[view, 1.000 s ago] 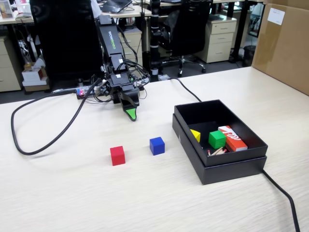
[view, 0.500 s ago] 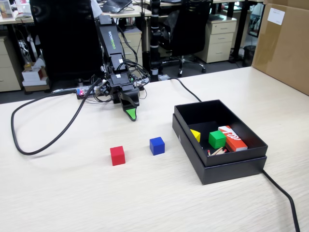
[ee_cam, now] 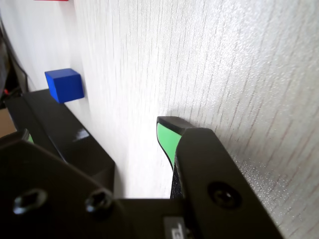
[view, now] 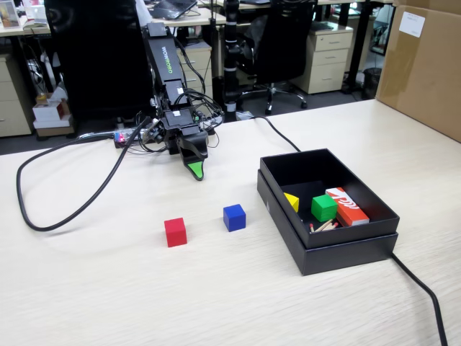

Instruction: Put the red cube on top of the blue cube

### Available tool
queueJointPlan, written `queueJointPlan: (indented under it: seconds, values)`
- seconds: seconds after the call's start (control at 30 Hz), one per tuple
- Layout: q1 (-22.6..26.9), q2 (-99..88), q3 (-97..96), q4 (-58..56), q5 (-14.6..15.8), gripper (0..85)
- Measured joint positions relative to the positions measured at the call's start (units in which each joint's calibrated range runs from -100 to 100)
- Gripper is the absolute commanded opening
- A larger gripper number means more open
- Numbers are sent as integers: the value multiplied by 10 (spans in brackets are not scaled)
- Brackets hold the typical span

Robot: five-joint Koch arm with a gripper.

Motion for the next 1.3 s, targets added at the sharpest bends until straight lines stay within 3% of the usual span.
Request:
queueJointPlan:
  seconds: [0.57,0.9,1.3]
  values:
    - [-7,-10,5,-8,0,473]
    - [-23,-18,210,-290,0,472]
    - [-42,85,525,-521,0,444]
